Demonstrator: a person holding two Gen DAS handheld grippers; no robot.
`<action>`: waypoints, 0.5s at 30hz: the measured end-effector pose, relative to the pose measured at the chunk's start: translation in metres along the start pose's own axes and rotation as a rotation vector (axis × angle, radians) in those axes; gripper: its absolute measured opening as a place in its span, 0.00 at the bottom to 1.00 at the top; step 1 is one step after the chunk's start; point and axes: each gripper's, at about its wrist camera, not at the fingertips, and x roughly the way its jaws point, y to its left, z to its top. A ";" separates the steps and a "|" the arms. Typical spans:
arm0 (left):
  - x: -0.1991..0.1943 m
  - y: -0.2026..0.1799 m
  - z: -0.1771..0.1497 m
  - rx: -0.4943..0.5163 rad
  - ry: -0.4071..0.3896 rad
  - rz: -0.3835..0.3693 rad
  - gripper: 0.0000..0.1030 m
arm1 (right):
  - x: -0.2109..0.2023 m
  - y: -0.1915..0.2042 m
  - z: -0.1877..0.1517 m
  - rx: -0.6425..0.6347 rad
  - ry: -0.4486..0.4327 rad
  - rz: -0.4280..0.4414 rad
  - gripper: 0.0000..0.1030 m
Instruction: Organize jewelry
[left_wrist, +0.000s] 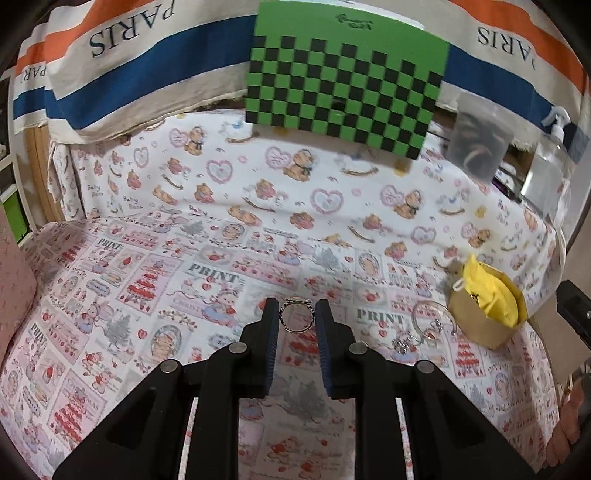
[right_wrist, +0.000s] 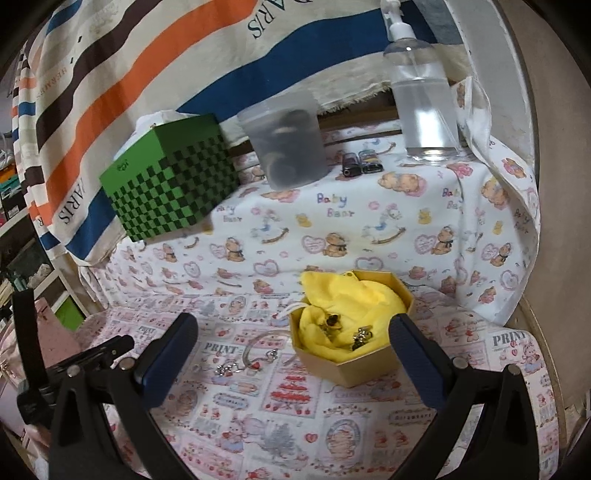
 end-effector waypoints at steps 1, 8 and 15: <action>0.001 0.002 0.001 -0.011 0.002 0.001 0.18 | 0.000 0.002 0.001 -0.001 0.007 0.007 1.00; 0.002 0.019 0.002 -0.080 0.008 -0.006 0.18 | 0.000 0.028 0.003 -0.017 0.046 0.067 1.00; -0.003 0.028 0.004 -0.111 -0.002 -0.009 0.18 | 0.015 0.054 0.001 -0.081 0.092 0.046 1.00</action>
